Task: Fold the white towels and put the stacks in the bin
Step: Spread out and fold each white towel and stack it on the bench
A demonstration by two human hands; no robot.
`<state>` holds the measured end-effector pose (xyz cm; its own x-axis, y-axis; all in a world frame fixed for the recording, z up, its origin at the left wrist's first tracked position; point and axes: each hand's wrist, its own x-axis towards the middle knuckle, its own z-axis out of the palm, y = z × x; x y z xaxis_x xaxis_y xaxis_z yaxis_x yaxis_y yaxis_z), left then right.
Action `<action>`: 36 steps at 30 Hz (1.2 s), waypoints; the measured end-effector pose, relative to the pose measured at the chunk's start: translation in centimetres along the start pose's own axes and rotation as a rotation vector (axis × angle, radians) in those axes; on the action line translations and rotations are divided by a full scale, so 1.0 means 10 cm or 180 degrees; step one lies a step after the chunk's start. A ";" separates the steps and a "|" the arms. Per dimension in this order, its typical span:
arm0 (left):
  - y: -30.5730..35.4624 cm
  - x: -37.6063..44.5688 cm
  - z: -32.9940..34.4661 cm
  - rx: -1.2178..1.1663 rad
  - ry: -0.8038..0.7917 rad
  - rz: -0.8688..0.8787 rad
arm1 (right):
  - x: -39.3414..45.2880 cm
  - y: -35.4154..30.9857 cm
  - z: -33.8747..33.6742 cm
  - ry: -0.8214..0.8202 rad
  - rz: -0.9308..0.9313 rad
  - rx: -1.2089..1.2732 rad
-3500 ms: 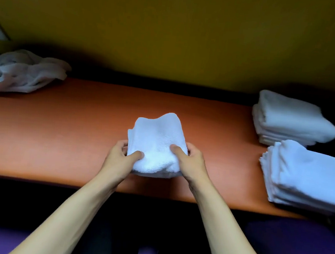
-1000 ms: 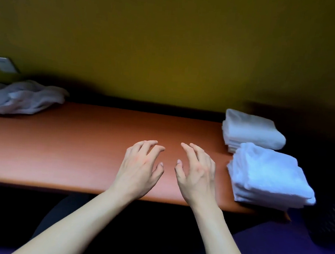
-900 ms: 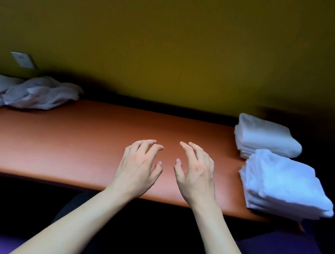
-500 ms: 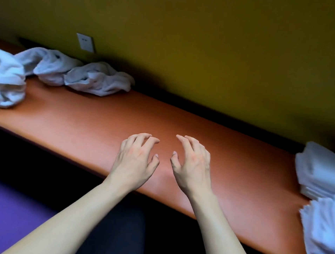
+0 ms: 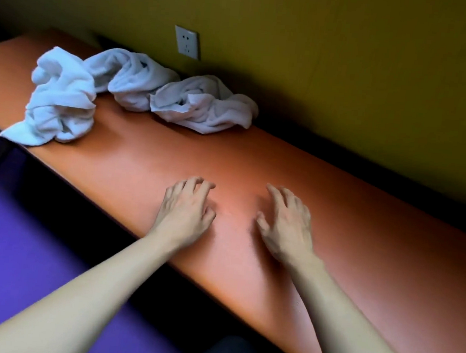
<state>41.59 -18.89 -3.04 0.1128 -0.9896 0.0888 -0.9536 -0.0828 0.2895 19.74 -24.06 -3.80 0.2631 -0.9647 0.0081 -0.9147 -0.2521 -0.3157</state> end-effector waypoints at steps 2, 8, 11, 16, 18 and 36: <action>-0.08 0.31 0.09 0.0051 0.0062 -0.0050 | 0.09 0.00 0.17 -0.0026 -0.0022 -0.0089; -0.11 1.34 0.18 0.0577 0.0084 -0.0018 | 0.06 0.04 0.34 0.0315 -0.0030 -0.0041; -0.10 1.80 0.16 0.0889 0.0067 0.0180 | 0.06 0.05 0.34 0.0310 -0.0025 -0.0039; -0.08 2.23 0.11 0.0495 -0.0301 -0.0376 | 0.06 0.05 0.34 0.0302 -0.0015 -0.0018; -0.15 2.28 0.14 0.0507 -0.0558 -0.0499 | 0.06 0.05 0.33 0.0280 -0.0009 -0.0004; 0.41 0.33 0.26 -0.0104 -0.0291 0.0155 | -0.24 0.28 0.13 -0.0009 0.0046 0.1346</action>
<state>37.34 -22.77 -4.01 0.0391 -0.9991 0.0167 -0.9475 -0.0318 0.3181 16.95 -22.33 -5.98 0.2525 -0.9676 -0.0017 -0.7121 -0.1847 -0.6774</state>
